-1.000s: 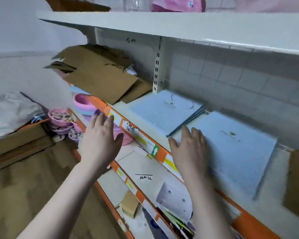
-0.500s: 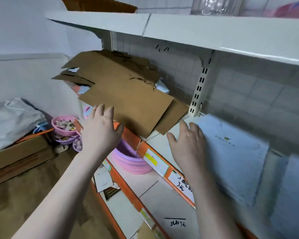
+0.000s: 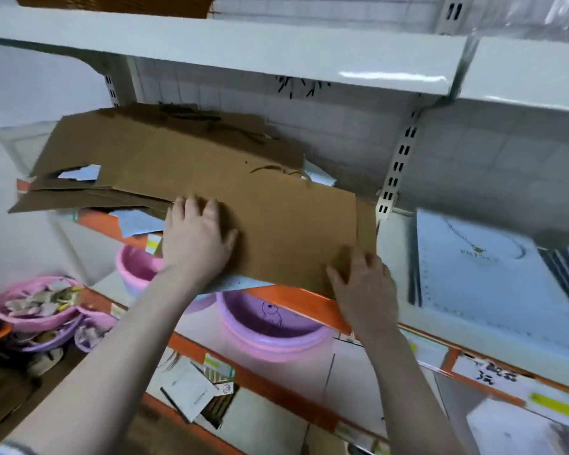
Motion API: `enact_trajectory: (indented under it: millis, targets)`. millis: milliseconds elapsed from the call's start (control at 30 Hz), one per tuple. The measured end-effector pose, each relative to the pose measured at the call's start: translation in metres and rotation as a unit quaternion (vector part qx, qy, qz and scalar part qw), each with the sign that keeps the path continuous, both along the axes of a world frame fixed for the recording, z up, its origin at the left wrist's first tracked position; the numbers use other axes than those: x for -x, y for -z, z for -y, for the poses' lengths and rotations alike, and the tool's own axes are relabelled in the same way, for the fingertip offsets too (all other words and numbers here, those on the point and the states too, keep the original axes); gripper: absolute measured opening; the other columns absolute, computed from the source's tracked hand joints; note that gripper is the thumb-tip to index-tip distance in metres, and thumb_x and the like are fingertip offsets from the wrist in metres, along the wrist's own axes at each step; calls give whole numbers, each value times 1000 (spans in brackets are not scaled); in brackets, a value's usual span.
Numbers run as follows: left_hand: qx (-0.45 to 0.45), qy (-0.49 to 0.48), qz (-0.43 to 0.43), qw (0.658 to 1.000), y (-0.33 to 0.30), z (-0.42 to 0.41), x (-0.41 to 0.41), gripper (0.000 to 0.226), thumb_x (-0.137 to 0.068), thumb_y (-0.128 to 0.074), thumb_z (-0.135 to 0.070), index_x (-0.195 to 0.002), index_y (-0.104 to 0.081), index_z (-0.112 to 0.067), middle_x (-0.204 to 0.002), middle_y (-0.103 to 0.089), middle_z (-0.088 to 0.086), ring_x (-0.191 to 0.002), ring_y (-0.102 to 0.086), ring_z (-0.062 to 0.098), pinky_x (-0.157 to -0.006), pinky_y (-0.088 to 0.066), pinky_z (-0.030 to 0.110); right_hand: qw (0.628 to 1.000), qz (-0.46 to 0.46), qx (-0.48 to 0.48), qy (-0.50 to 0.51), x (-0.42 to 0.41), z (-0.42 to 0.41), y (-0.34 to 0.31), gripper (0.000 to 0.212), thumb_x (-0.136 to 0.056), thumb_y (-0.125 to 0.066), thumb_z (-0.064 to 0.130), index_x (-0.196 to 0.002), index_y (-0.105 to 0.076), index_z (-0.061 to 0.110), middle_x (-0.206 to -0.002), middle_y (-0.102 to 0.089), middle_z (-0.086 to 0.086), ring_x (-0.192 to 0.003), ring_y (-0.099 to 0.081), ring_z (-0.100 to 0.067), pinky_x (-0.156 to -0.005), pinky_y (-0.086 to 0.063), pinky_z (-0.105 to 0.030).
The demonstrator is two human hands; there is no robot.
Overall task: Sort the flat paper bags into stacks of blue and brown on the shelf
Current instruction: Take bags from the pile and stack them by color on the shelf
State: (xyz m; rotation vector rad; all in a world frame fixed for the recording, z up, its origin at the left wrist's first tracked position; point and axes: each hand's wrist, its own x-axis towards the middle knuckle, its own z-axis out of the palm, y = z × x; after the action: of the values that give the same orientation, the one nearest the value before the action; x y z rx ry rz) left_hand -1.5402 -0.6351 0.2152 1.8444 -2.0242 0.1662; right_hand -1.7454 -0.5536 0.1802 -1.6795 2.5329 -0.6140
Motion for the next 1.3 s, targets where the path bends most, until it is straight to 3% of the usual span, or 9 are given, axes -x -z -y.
enact_trajectory:
  millis: [267,400,533,667,967,1133,1300]
  targets:
    - [-41,-1,-35,999,12,28,-10,80,-87,-51,-54,-146,-22,-8,-149,-18,31,-137,-21,41,-112,-17,43,999,32,-30,33,-6,13,5,54,-96,-41,45,-140,-35,14,-128,-51,-13,-118,-46,-32,-94,-38,-37]
    - [-19,-13,-52,998,5,34,-13,84,-81,-61,-54,-139,-30,-3,-131,-38,27,-118,-37,41,-100,-29,43,997,36,-5,72,-9,24,4,51,-94,-44,46,-131,-44,10,-122,-55,-14,-115,-46,-33,-91,-38,-38]
    - [-4,-26,-167,986,-12,38,-18,71,-74,-76,-38,-123,-42,0,-123,-41,26,-116,-40,42,-96,-33,44,990,55,35,122,-15,34,3,62,-90,-49,53,-128,-45,5,-121,-51,-18,-114,-43,-35,-94,-35,-40]
    - [23,8,-263,965,-23,38,-22,76,-74,-78,-26,-134,-37,-5,-128,-36,21,-108,-48,44,-93,-38,43,980,97,105,139,-18,36,0,70,-85,-57,52,-133,-41,4,-119,-46,-18,-114,-41,-34,-94,-36,-39]
    - [52,18,-294,954,-21,22,-26,72,-77,-75,-24,-137,-39,-9,-131,-35,20,-110,-48,41,-91,-40,42,977,46,143,148,-19,14,-3,57,-86,-57,50,-121,-49,6,-109,-48,-14,-104,-50,-33,-81,-41,-37]
    - [33,10,-278,960,-28,8,-27,68,-78,-73,-27,-134,-41,-4,-129,-35,23,-109,-47,45,-94,-38,44,980,27,146,135,-14,1,-17,55,-89,-53,47,-126,-48,7,-117,-48,-12,-111,-45,-31,-86,-39,-37]
    - [12,0,-248,969,-38,-17,1,56,-78,-71,-34,-116,-46,0,-121,-38,24,-101,-50,47,-90,-41,47,980,-1,156,126,11,-31,-30,53,-91,-49,45,-128,-48,8,-118,-49,-12,-110,-43,-29,-86,-37,-36]
